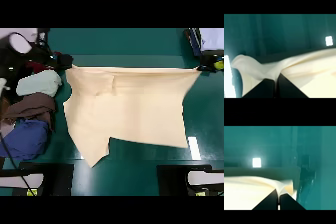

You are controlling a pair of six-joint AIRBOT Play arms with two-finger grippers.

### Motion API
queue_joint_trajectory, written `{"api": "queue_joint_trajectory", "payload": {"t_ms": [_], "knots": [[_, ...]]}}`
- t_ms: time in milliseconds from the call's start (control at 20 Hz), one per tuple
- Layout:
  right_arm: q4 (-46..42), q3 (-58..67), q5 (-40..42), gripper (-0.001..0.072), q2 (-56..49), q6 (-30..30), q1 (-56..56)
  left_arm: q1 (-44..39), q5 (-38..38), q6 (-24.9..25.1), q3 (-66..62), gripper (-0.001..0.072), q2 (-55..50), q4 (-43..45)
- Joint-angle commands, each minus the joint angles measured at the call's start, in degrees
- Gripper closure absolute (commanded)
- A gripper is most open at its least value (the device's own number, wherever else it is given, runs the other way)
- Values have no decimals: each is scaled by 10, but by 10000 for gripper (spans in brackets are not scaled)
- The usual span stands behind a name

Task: Fold the shirts.

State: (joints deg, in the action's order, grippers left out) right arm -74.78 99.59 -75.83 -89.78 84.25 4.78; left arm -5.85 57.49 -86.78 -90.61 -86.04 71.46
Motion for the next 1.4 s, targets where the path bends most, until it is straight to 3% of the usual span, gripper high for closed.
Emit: {"api": "queue_joint_trajectory", "payload": {"t_ms": [0, 100, 200, 300, 400, 700, 750, 800, 850, 900, 1100, 1350], "knots": [[2, 64, 28, 700, -95, -2, -3, 1, -91, 0, -42, 684, -79, -2], [2, 98, 16, 700, -107, -4, -3, 1, -92, 2, -67, 683, -81, 0], [1, 103, -16, 700, -104, -19, -3, 1, -31, 3, -84, 684, -80, 14], [-4, 55, -24, 700, -79, -19, -3, 1, 56, 3, -73, 684, -81, 32], [-3, -25, -2, 700, -46, -19, -7, 1, 95, 3, -37, 684, -81, 41], [3, -221, 74, 699, 31, -18, -23, 1, 83, 12, 92, 682, -81, 46], [15, -241, 80, 694, 38, -18, -26, 1, 83, 9, 98, 582, -81, 47], [32, -253, 83, 563, 41, -18, -28, 1, 83, -4, 98, 224, -80, 47], [50, -259, 82, 329, 42, -18, -27, 1, 83, -14, 98, 134, -78, 47], [59, -259, 73, 317, 42, -18, -27, 1, 89, -17, 98, 222, -70, 50], [30, -283, 42, 324, 110, -18, -21, 1, 153, -19, 139, 219, 27, 128], [33, -374, 12, 322, 235, -18, 18, -1, 156, -49, 390, 218, 232, 53]]}}
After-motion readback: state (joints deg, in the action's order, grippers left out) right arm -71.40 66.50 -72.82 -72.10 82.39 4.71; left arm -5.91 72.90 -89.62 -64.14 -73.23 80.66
